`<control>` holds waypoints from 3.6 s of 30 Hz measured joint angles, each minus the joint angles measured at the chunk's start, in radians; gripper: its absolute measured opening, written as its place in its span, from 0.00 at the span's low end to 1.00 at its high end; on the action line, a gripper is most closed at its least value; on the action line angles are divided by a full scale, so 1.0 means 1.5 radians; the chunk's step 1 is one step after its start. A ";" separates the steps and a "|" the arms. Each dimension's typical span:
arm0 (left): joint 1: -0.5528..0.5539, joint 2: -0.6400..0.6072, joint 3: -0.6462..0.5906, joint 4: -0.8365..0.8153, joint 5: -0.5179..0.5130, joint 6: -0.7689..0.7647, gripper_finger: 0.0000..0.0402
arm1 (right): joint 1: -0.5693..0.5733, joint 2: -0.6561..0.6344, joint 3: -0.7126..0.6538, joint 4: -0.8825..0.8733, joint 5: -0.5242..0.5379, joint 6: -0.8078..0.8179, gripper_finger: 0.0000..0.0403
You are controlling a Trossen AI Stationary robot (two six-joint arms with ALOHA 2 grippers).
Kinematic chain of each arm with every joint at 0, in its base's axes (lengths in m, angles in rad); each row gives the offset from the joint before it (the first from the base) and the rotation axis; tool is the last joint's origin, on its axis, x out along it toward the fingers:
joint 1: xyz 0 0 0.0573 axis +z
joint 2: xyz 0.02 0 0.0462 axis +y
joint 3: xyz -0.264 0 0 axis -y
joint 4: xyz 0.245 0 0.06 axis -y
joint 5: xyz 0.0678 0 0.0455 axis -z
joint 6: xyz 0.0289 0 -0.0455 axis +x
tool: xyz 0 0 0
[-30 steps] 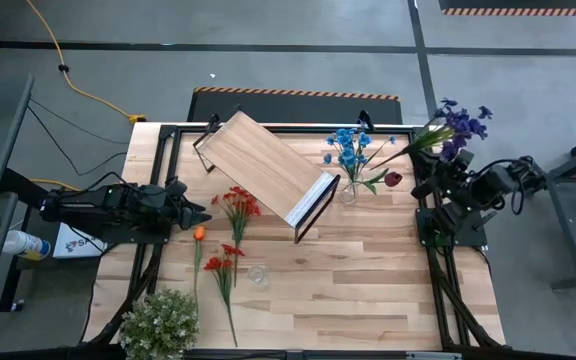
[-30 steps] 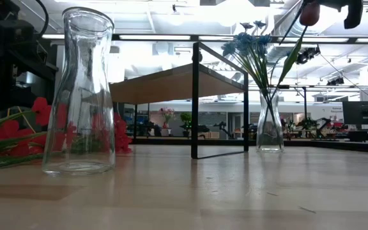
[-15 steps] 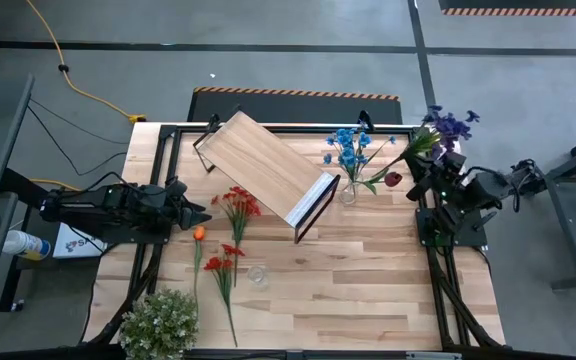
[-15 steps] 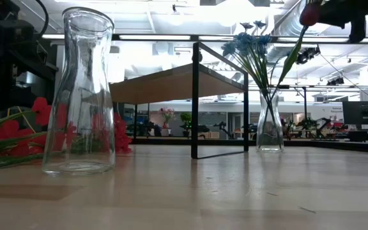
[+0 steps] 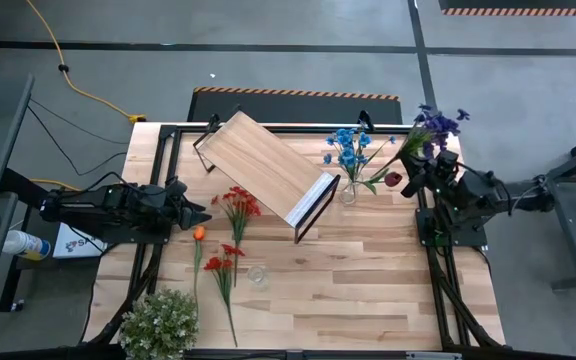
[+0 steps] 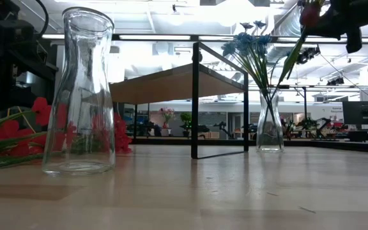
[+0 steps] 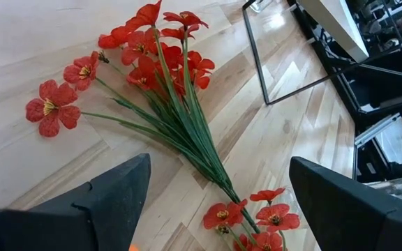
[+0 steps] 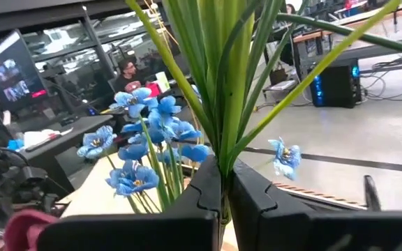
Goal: Pick and place flowers into a vace then onto a shelf
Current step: Put the violet flowers into the top transparent vase
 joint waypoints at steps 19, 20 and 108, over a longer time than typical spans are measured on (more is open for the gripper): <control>0.000 0.000 0.000 0.000 0.000 0.000 0.94 | -0.280 0.035 0.000 0.032 -0.372 0.072 0.01; 0.000 0.000 0.000 0.000 0.000 0.000 0.94 | -0.291 0.046 0.000 0.041 -0.389 0.072 0.01; 0.000 0.000 0.000 0.001 0.001 -0.003 0.94 | -0.400 0.162 0.001 0.097 -0.618 -0.006 0.05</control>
